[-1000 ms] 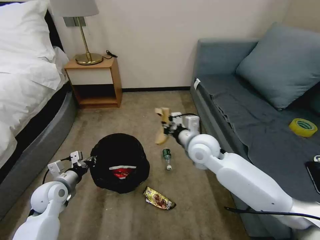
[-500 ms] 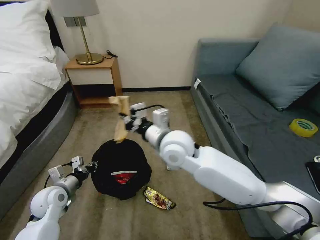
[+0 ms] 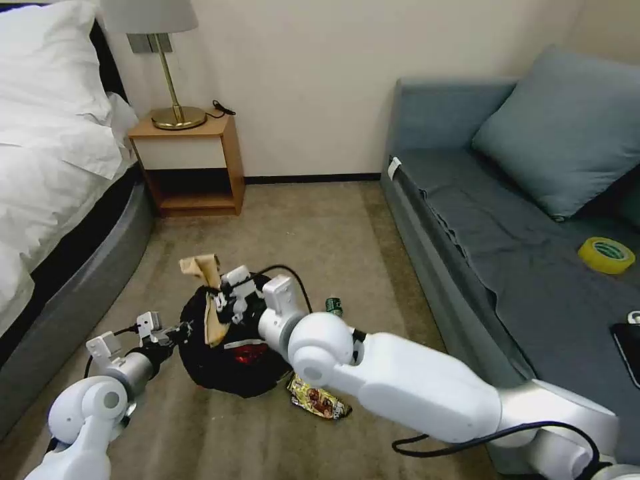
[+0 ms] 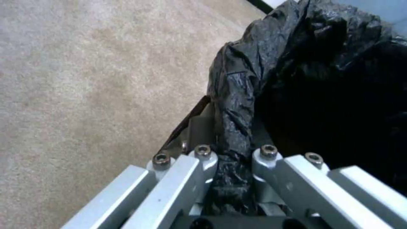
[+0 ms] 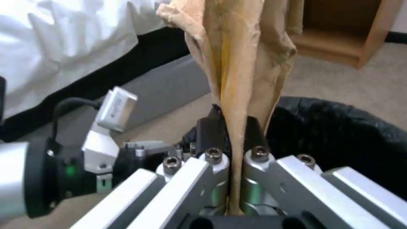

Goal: Pick up the trash bin, then pick up the garbage on the floor and place it into the trash bin.

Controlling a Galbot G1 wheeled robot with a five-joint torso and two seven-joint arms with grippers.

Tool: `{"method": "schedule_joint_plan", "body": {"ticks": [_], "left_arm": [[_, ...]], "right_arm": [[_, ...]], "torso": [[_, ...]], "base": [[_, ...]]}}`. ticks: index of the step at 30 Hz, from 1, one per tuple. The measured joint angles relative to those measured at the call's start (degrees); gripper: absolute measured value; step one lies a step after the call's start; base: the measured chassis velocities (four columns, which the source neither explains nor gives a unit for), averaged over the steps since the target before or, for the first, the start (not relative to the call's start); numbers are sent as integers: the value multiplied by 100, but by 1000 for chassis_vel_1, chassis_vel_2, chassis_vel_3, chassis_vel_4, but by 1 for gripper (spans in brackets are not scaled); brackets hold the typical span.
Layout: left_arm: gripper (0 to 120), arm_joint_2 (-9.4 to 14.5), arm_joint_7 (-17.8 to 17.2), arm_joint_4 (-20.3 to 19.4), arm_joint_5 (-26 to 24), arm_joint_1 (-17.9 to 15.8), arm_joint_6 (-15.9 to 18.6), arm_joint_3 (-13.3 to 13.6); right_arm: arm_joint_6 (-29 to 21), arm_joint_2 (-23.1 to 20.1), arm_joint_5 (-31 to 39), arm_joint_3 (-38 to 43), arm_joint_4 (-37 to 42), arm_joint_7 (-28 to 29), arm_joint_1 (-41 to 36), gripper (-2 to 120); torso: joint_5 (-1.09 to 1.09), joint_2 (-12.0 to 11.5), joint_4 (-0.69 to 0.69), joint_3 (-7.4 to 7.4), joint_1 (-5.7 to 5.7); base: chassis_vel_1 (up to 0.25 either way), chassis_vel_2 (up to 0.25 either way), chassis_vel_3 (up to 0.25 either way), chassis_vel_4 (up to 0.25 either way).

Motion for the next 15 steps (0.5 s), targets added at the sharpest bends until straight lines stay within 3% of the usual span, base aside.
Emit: {"method": "schedule_joint_plan", "body": {"ticks": [2,6,13,14,15], "left_arm": [[5,4,-2,-13,-21,9,2,-12],[5,29,-20,-53,-101,55,2,-71],[5,84,-36,-55,-243,111,-23,-157],[5,114,-37,-62,-287,132,-37,-157],[5,114,-37,-62,-287,132,-37,-157]], "right_arm": [[-5,8,-17,-17,-12,0,-11,0],[-12,19,-101,-96,-37,19,-48,12],[-84,-41,17,-257,90,282,128,38],[-129,-37,76,-321,110,368,210,47],[-129,-37,76,-321,110,368,210,47]], "torso": [[0,0,0,0,0],[0,0,0,0,0],[0,0,0,0,0],[0,0,0,0,0],[0,0,0,0,0]], "base": [[0,0,0,0],[0,0,0,0],[0,0,0,0],[0,0,0,0],[0,0,0,0]]}}
